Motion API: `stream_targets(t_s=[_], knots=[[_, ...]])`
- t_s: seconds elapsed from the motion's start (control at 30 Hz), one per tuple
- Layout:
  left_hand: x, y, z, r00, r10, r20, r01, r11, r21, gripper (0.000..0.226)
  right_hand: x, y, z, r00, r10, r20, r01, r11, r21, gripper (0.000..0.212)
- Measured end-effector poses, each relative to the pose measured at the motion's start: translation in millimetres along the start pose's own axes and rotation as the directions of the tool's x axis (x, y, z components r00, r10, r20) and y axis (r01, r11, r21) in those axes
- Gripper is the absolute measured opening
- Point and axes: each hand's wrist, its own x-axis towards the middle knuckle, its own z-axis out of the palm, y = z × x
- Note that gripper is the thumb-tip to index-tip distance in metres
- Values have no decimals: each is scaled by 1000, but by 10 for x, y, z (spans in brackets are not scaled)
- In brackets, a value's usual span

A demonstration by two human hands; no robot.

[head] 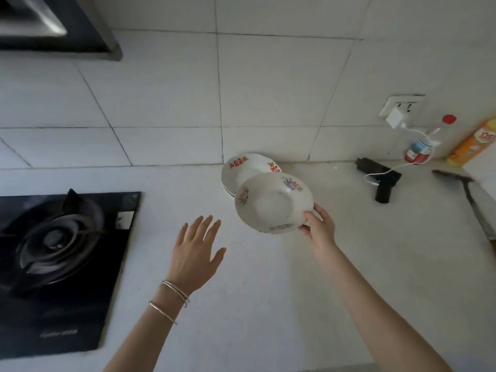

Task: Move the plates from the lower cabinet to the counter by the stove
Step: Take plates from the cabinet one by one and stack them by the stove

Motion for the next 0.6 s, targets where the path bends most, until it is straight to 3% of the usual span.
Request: stream_targets(t_s=[0.23, 0.6], knots=[[78, 210, 216, 991, -129, 20, 129, 992, 3, 61, 752, 53, 407, 997, 72, 15, -73, 997, 29, 41], [-33, 236, 455, 964, -266, 3, 266, 964, -14, 62, 1300, 265, 763, 992, 89, 94, -82, 994, -75, 42]])
